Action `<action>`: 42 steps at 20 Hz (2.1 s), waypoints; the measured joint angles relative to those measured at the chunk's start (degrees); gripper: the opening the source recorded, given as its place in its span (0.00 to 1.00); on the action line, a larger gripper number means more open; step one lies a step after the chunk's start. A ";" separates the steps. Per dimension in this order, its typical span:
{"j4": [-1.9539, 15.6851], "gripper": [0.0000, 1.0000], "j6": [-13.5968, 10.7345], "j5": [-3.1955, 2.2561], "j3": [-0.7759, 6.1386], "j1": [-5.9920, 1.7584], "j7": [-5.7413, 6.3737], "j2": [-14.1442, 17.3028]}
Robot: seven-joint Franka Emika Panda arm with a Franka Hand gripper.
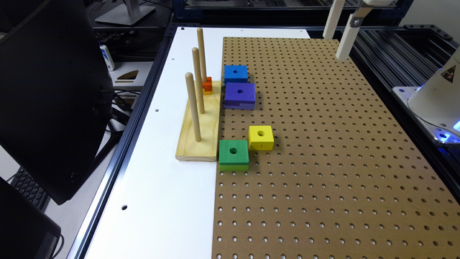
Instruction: Pick up yellow block.
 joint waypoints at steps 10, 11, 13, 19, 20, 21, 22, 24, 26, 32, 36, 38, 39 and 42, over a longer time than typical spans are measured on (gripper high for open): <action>0.00 1.00 0.00 0.00 0.18 0.07 0.00 -0.20; 0.00 1.00 0.00 0.00 0.19 0.08 0.00 -0.24; 0.00 1.00 0.00 0.00 0.20 0.08 0.00 -0.28; 0.13 1.00 0.07 0.02 0.28 0.14 0.00 -0.29; 0.22 1.00 0.08 0.05 0.35 0.16 0.00 -0.29; 0.32 1.00 0.09 0.08 0.46 0.18 0.00 -0.29; 0.36 1.00 0.13 0.12 0.59 0.18 0.01 -0.29; 0.40 1.00 0.29 0.27 0.87 0.19 0.04 -0.29; 0.42 1.00 0.69 0.48 1.20 0.21 0.09 -0.26; 2.68 1.00 3.68 1.14 2.69 1.83 2.25 3.09; 6.43 1.00 4.60 1.21 3.42 2.53 3.46 8.08; 7.92 1.00 4.60 1.21 3.51 2.53 3.52 10.03; 8.43 1.00 4.60 1.21 3.51 2.53 3.52 10.70; 8.96 1.00 4.60 1.21 3.51 2.53 3.52 11.50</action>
